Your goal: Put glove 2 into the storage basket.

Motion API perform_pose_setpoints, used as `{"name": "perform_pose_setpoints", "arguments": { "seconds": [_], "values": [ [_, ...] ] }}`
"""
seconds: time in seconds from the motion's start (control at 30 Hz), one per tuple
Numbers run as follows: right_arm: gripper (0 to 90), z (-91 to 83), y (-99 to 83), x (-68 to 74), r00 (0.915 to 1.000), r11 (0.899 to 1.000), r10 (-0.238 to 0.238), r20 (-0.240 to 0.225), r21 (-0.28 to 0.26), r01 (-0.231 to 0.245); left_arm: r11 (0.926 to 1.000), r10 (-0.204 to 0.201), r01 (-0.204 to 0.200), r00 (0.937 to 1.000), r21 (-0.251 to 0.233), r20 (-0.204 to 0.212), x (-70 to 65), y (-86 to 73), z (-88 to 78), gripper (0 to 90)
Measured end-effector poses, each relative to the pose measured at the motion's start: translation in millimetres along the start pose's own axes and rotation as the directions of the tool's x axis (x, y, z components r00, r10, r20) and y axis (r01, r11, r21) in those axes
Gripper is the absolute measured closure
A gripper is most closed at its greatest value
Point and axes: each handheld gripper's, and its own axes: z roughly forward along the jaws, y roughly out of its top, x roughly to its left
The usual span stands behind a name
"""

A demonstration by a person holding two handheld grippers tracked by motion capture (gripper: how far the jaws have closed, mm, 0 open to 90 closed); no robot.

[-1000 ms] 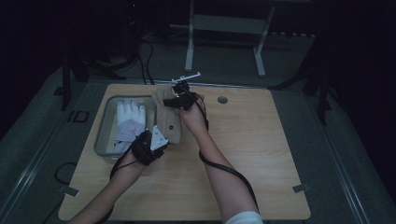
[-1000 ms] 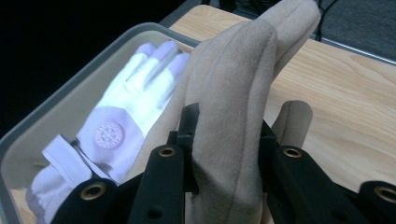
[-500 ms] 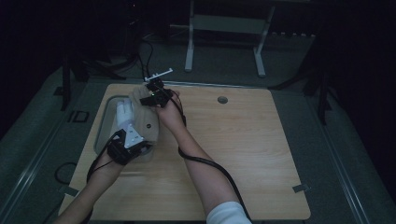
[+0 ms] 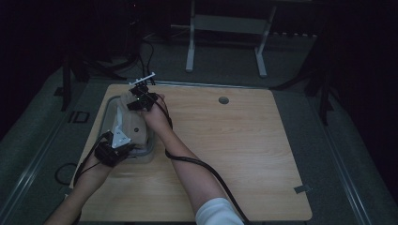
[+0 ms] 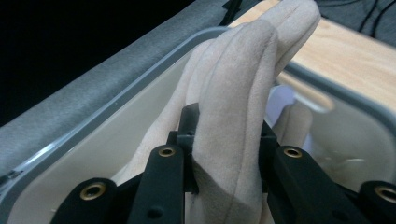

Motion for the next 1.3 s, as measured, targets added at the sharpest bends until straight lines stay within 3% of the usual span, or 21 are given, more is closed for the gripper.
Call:
{"name": "perform_pose_setpoints", "arguments": {
  "seconds": [0.27,0.43,0.53,0.63,0.73,0.8,0.9,1.0,1.13,1.3],
  "values": [
    [72.0,18.2,-8.4,-5.4,0.9999,1.0,0.016,-0.005,0.023,-0.016,0.9996,-0.026,0.025,0.9995,0.014,0.017,3.5,-1.9,3.7,81.9],
    [59.5,20.2,-12.3,-10.5,0.9991,0.999,0.031,-0.03,0.026,-0.03,0.9983,-0.049,0.048,0.9976,0.033,0.049,6.3,-3.3,8.9,80.0],
    [46.1,13.7,-10.3,-12.0,0.9997,0.999,0.016,-0.016,0.035,-0.015,0.9969,-0.076,0.075,0.9958,0.024,0.051,7.3,-3.2,10.1,72.0],
    [37.5,3.3,-7.3,-14.4,0.9999,0.999,0.015,-0.007,0.029,-0.015,0.9927,-0.12,0.121,0.9897,-0.002,0.077,10.9,-1.9,7.1,52.4],
    [28.8,-8.0,-4.9,-14.9,1.0,1.0,0.003,0.003,0.014,-0.003,0.991,-0.133,0.134,0.9896,-0.012,0.056,10.1,0.6,2.7,40.8],
    [23.1,-15.0,-4.9,-15.4,0.9998,1.0,-0.015,-0.01,0.014,0.015,0.9876,-0.151,0.153,0.9875,-0.036,0.045,9.3,2.5,-1.6,33.7],
    [20.0,-24.2,-6.3,-14.7,0.9987,0.999,-0.033,-0.039,0.009,0.033,0.9831,-0.167,0.171,0.9836,-0.065,0.07,8.2,5.4,-8.4,20.8],
    [18.7,-32.0,-9.3,-11.8,0.9972,0.998,-0.068,-0.03,0.005,0.069,0.982,-0.163,0.169,0.9837,-0.083,0.075,5.8,8.3,-12.0,18.6],
    [18.7,-41.3,-18.4,-9.8,0.9946,0.995,-0.099,-0.029,0.002,0.099,0.9875,-0.131,0.137,0.9885,-0.078,0.075,-3.1,12.4,-9.6,17.1],
    [18.5,-51.1,-32.6,-12.8,0.9934,0.994,-0.109,-0.036,0.0,0.109,0.9877,-0.118,0.127,0.9878,-0.09,0.101,-13.9,19.3,-5.3,16.9]
  ]
}}
